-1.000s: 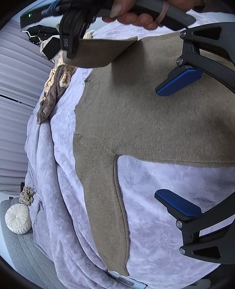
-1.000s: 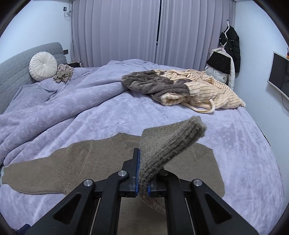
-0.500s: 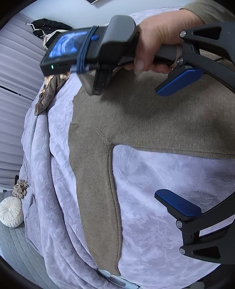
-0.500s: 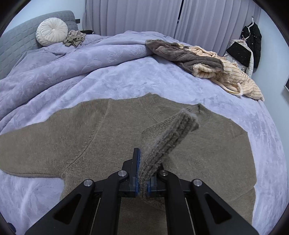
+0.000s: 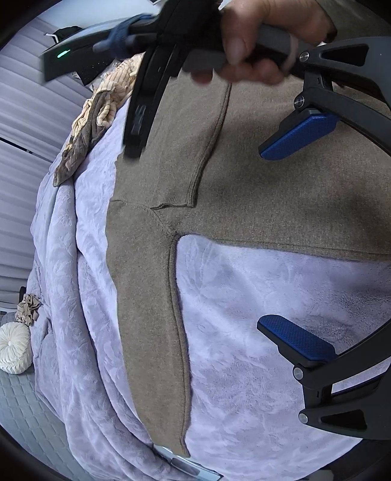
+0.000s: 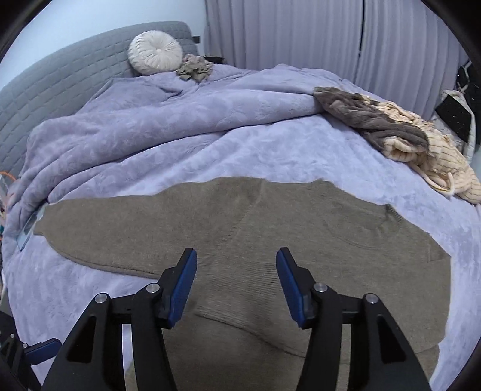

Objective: Fold small clothes
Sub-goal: 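Open the right gripper, releasing the sleeve onto the sweater front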

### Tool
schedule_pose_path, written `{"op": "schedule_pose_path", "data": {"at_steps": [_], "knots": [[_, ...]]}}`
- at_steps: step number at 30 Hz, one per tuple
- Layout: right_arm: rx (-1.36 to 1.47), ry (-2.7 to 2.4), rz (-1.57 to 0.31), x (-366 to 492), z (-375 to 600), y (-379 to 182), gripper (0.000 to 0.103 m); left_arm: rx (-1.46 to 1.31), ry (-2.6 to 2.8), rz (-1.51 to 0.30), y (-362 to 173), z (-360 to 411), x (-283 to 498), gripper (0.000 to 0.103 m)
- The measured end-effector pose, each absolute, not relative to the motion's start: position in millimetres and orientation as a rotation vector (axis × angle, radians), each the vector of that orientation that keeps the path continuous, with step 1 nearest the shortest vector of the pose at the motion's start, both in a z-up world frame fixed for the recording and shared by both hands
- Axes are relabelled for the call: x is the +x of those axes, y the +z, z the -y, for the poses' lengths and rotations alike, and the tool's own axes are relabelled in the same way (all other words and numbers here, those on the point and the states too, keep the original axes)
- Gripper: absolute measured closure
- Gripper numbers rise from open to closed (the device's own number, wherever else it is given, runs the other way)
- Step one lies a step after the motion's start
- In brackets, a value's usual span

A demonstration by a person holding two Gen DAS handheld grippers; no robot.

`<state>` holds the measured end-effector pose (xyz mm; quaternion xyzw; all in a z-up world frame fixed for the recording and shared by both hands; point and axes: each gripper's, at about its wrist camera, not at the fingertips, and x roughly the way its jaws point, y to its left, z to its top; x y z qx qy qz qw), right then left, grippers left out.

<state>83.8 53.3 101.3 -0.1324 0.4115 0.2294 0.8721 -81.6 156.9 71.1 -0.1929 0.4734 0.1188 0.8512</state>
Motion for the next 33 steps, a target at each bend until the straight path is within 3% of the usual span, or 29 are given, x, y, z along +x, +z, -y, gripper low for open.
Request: {"op": "schedule_pose_path", "data": {"at_steps": [5,10,15,22,33], "knots": [[-0.243,0.212,-1.023,124.4,21.2,54.7,0.044,-0.403,0.247,-1.02,63.7,-151.4,-74.9,0.0],[-0.235,0.257,-1.114,118.8,21.4,23.6,0.044,-0.343,0.241,-1.028,66.7,-134.4,-64.9,0.0],[-0.146,0.516,-1.07,92.2,4.7,54.3,0.044,-0.298,0.248,-0.999,80.6,-122.7,-65.8,0.0],[-0.19,0.463,-0.922,54.7,32.3,108.0,0.044,-0.258,0.248,-0.98,92.4,-104.4,-64.4,0.0],[-0.219,0.364,-0.886,9.2,90.7,129.4,0.043,-0.194,0.24,-0.898,112.1,-69.2,-71.7,0.0]]}}
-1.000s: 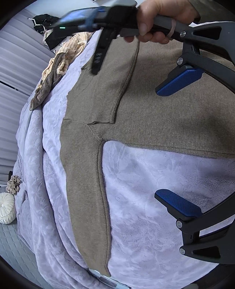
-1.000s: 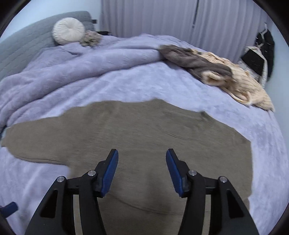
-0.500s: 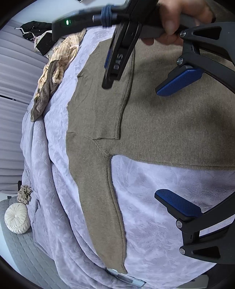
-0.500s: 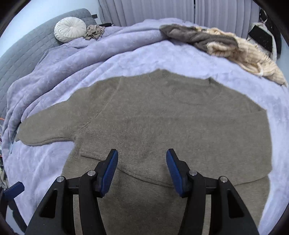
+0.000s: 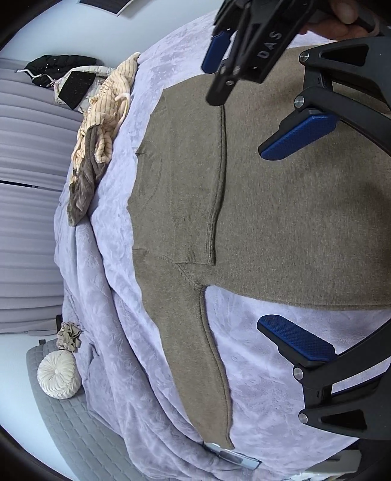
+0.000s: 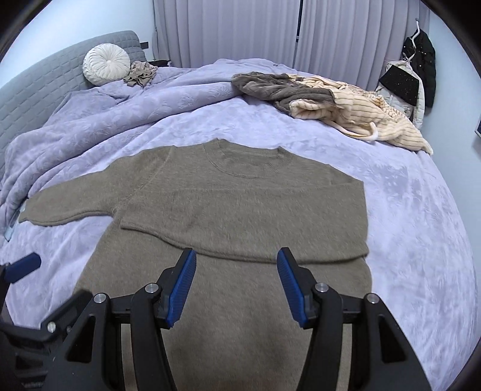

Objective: Fold small clothes
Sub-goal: 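Open the right gripper, releasing the sleeve onto the sweater front, then move the left gripper to the other sleeve cuff and grasp it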

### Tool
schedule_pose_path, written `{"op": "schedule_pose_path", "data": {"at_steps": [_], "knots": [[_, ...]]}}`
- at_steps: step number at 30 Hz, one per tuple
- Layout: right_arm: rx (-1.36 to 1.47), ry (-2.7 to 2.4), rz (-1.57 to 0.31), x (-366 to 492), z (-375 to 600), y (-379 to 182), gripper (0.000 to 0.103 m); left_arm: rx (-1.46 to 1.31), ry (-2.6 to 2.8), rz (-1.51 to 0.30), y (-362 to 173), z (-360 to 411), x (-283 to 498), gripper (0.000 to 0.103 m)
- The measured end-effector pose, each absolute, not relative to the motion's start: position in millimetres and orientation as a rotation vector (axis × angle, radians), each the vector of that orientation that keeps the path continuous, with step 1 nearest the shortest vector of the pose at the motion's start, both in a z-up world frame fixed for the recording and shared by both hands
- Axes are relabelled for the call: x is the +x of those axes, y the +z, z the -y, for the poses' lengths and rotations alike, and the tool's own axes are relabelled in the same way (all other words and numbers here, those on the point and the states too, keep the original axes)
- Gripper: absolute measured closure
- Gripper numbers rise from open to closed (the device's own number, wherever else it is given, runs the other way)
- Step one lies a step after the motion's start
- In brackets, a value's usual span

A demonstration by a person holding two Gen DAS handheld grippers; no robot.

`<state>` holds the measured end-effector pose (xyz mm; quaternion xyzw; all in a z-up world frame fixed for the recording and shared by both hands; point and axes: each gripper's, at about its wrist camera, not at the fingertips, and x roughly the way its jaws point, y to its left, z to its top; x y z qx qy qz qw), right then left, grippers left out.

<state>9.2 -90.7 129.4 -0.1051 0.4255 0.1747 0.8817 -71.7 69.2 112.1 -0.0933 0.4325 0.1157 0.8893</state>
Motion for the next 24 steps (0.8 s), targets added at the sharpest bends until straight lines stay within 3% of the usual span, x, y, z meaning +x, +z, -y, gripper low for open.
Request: {"op": "schedule_pose_path", "data": {"at_steps": [11,24], "knots": [[-0.271,0.418,-0.862,-26.9,79.3,127.6,0.043,-0.221,0.273,-0.912,106.3,-86.6,-80.3,0.0],[-0.393,0.524,-0.835,-36.5,1.4,123.0,0.043,-0.375,0.451,-0.927,83.4,-199.4,-92.7,0.0]]}}
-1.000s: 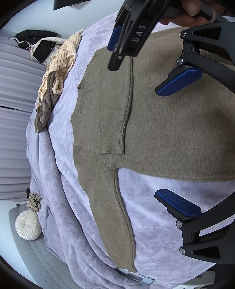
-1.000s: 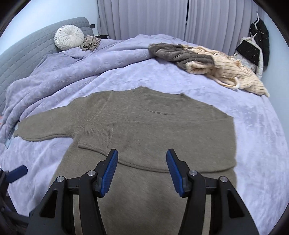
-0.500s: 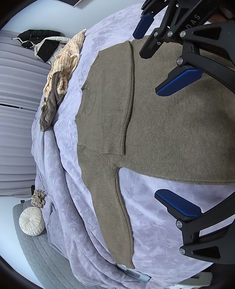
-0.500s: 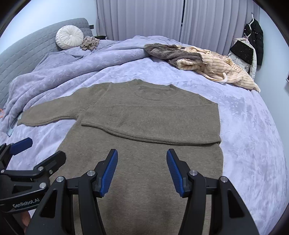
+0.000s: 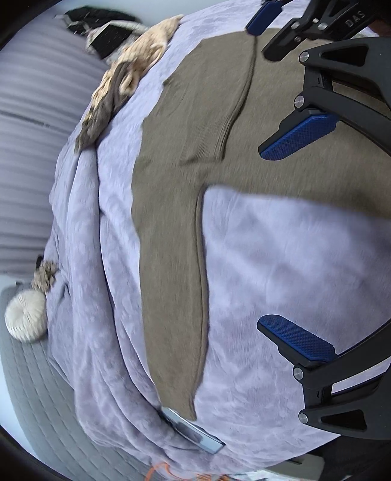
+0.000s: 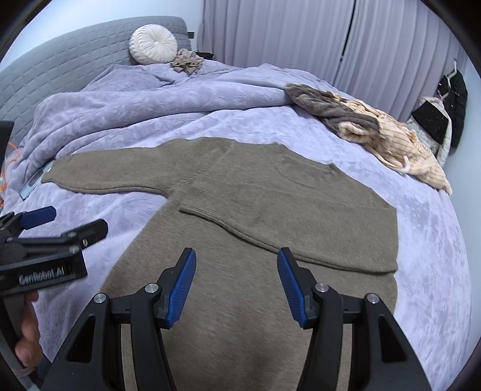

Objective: Fold small clothes
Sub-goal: 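Move the left gripper to the other sleeve cuff and grasp it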

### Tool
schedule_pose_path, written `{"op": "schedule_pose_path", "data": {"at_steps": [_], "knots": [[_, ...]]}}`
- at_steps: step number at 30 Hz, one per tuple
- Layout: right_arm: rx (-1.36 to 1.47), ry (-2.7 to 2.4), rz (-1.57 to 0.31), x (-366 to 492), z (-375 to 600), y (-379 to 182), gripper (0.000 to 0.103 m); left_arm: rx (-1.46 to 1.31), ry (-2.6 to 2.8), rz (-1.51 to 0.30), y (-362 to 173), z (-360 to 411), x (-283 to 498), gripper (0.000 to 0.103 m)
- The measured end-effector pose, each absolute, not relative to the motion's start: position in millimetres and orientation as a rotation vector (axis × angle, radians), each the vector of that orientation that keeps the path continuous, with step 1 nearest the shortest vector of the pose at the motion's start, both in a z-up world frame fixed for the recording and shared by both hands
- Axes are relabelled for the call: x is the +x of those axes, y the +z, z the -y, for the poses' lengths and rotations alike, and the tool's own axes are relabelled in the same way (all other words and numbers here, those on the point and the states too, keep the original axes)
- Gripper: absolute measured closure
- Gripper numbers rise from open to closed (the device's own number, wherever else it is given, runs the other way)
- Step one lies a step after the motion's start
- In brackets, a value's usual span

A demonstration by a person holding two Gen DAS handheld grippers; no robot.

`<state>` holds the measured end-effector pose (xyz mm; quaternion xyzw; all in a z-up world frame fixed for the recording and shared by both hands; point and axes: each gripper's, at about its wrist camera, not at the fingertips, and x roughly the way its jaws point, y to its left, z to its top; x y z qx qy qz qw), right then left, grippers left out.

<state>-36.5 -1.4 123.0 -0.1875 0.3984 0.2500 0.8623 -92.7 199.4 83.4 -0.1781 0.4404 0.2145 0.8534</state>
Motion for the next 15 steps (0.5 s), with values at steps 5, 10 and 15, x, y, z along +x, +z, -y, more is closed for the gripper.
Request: {"op": "schedule_pose_path", "data": {"at_steps": [5,10,15], "knots": [[-0.444,0.572,-0.832,-39.5,-35.2,116.0,0.043,-0.473,0.536,-0.91,69.4,-263.0,-101.1,0.0],[-0.472,0.598,-0.863,-39.8,-60.2,104.2,0.043,-0.633,0.607,-0.861,44.4,-345.4,-101.1,0.0],[-0.521,0.595,-0.885,-38.1,-74.3,93.8,0.043,-0.864,0.658,-0.829,1.2,-423.3,-100.7,0.006]]}}
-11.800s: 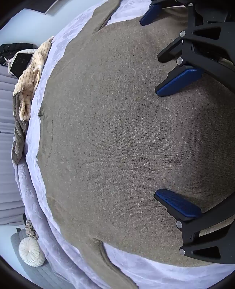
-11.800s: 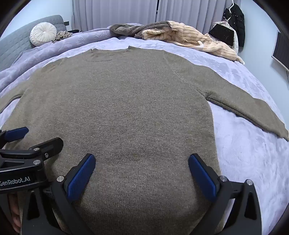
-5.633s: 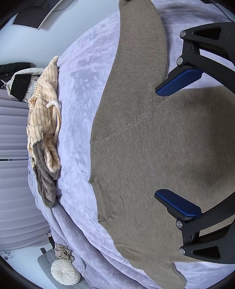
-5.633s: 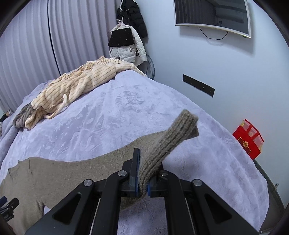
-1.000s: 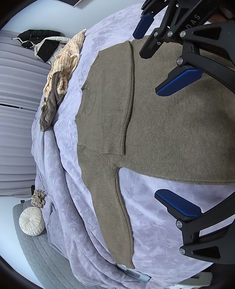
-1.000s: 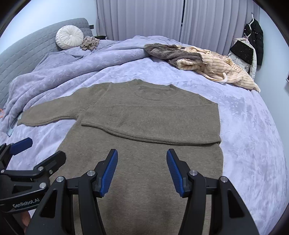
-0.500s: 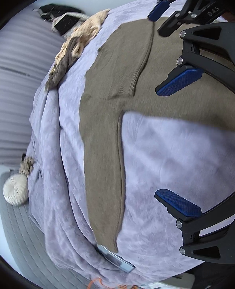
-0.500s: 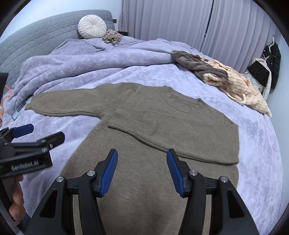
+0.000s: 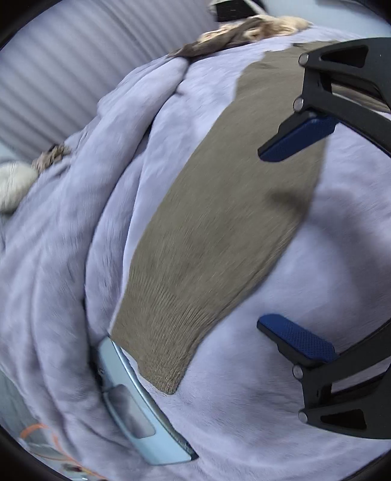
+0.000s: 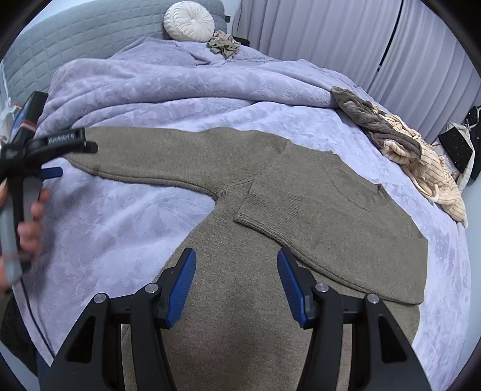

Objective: Fold small clothes
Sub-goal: 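Move the left gripper to the other sleeve cuff and grasp it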

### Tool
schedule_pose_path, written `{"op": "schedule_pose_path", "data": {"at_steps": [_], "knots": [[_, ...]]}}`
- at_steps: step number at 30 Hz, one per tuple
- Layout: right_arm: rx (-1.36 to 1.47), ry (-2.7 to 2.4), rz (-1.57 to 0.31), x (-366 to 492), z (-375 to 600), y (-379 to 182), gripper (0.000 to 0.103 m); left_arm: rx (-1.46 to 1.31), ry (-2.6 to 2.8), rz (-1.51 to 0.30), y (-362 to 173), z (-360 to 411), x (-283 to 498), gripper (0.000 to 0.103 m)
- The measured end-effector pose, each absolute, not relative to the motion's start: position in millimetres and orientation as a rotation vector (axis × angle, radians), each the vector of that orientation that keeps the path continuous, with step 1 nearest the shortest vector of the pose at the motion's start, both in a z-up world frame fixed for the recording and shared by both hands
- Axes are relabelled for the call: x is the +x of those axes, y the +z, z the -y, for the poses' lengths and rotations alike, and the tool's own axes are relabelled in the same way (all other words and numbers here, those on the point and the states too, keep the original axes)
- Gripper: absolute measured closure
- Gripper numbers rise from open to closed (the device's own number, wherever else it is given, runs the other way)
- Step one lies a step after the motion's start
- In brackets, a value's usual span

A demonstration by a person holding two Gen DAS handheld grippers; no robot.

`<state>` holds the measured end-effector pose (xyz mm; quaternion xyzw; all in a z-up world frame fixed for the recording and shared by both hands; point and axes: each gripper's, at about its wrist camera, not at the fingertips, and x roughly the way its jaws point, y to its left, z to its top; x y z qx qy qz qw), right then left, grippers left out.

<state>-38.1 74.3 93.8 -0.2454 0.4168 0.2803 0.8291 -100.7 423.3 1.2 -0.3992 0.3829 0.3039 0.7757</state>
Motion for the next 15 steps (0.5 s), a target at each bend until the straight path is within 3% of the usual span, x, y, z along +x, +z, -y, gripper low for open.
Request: {"op": "schedule_pose_path", "data": {"at_steps": [10,12,15], "knots": [[-0.558,0.557,-0.931,-21.3,-88.5,79.2,0.043,-0.874,0.706,-0.733,-15.1,-463.0,-66.4,0.007],[-0.557,0.554,-0.936,-18.7,-88.4,78.6,0.043,-0.843,0.739,-0.706,-9.7,-463.5,-67.5,0.047],[-0.552,0.548,-0.948,-13.3,-88.2,76.4,0.043,-0.858,0.73,-0.69,-7.3,-466.0,-70.9,0.075]]}}
